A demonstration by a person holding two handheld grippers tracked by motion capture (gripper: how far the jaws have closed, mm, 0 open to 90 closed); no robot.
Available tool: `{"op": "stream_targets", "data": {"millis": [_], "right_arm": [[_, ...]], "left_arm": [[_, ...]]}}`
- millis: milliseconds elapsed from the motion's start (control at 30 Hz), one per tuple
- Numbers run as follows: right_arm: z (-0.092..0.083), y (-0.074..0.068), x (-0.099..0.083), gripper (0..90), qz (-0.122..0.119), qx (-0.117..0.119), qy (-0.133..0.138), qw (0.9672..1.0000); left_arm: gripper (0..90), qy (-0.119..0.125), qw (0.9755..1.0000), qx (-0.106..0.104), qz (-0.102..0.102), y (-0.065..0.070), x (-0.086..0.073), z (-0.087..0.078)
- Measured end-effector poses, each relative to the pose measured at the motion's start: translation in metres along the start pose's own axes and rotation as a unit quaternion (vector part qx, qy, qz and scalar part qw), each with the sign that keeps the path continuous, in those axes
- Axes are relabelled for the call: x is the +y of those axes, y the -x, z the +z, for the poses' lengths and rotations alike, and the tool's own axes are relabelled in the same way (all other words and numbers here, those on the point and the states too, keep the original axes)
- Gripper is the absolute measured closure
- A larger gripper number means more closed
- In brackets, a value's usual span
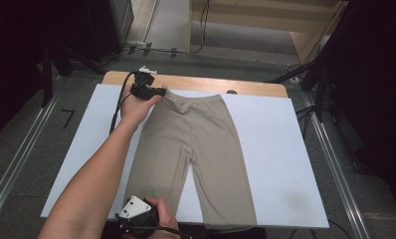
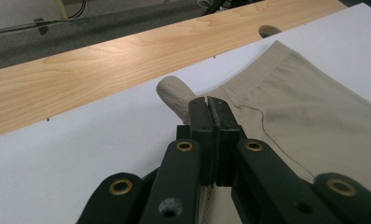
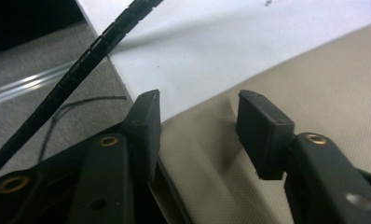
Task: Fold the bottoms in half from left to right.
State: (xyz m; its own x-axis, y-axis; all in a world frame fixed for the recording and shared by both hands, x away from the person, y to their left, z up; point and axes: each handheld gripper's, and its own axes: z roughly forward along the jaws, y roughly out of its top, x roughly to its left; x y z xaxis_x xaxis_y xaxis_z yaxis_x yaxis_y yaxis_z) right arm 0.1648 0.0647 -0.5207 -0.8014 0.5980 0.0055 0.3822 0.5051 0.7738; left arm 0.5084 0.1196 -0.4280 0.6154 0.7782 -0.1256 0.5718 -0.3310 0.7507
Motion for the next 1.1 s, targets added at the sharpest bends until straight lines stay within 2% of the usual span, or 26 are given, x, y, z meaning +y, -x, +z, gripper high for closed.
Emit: {"op": "stream_targets", "data": {"millis": [33, 100, 167, 200, 233, 300, 367, 400, 433, 500, 567, 633, 767, 867, 933, 1000, 1100], "right_arm": [[-0.001, 0.001, -0.001, 54.1, 0.01, 0.001, 0.0, 1.0], [-0.002, 0.002, -0.002, 65.8, -0.003, -0.008, -0.001, 1.0], [-0.005, 0.007, -0.003, 82.1, 0.0, -0.005, -0.004, 1.0], [-0.006, 0.01, -0.003, 86.9, 0.006, 0.008, -0.006, 0.9999], [-0.007, 0.013, -0.003, 88.0, 0.016, 0.02, -0.009, 0.9996], [-0.007, 0.015, -0.001, 88.4, 0.014, 0.027, -0.015, 0.9994], [-0.011, 0.014, 0.0, 88.5, -0.015, 0.023, -0.021, 0.9994], [-0.016, 0.015, -0.001, 88.6, -0.017, 0.026, -0.019, 0.9993], [-0.021, 0.019, -0.003, 88.6, -0.019, 0.028, -0.009, 0.9994], [-0.036, 0.027, -0.006, 88.6, -0.003, 0.045, 0.013, 0.9989], [-0.052, 0.033, -0.01, 88.6, -0.001, 0.043, 0.024, 0.9988], [-0.067, 0.04, -0.014, 88.6, 0.001, 0.055, 0.036, 0.9978], [-0.1, 0.048, -0.025, 88.6, -0.008, 0.042, 0.059, 0.9973], [-0.122, 0.055, -0.04, 88.7, -0.011, 0.028, 0.071, 0.997], [-0.133, 0.06, -0.053, 88.7, 0.002, 0.016, 0.076, 0.997], [-0.141, 0.066, -0.065, 88.7, 0.021, 0.013, 0.08, 0.9965], [-0.151, 0.074, -0.075, 88.7, 0.04, 0.013, 0.081, 0.9958]], "left_arm": [[90.0, 0.0, 1.0, 0.0, 0.0, -0.001, 0.0, 0.0], [90.0, -0.001, 1.0, 0.001, 0.0, -0.002, -0.001, -0.001], [90.0, -0.003, 1.0, 0.003, 0.0, -0.003, -0.001, -0.002], [90.0, 0.0, 1.0, 0.002, -0.003, -0.003, -0.001, -0.002], [90.0, -0.001, 1.0, 0.002, -0.003, -0.004, -0.001, -0.002], [90.0, 0.001, 1.0, 0.003, -0.005, -0.004, -0.002, -0.002], [90.0, 0.005, 1.0, 0.003, -0.007, -0.003, -0.001, -0.002], [90.0, 0.008, 0.9999, 0.003, -0.005, -0.003, 0.0, -0.002], [90.0, 0.01, 0.9999, 0.004, -0.003, -0.003, 0.0, -0.003], [90.0, 0.01, 0.9999, 0.009, 0.0, -0.004, 0.0, -0.002], [90.0, 0.014, 0.9998, 0.012, -0.01, -0.005, 0.001, -0.001], [90.0, 0.02, 0.9995, 0.012, -0.02, -0.005, 0.002, 0.0], [90.0, 0.023, 0.9995, 0.018, -0.008, 0.001, 0.007, 0.003], [90.0, 0.037, 0.9989, 0.006, -0.028, 0.002, 0.01, 0.004], [90.0, 0.037, 0.9989, 0.011, -0.028, 0.004, 0.011, 0.006], [90.0, 0.031, 0.9991, 0.018, -0.02, 0.008, 0.013, 0.009], [90.0, 0.037, 0.999, 0.014, -0.019, 0.016, 0.016, 0.013]]}}
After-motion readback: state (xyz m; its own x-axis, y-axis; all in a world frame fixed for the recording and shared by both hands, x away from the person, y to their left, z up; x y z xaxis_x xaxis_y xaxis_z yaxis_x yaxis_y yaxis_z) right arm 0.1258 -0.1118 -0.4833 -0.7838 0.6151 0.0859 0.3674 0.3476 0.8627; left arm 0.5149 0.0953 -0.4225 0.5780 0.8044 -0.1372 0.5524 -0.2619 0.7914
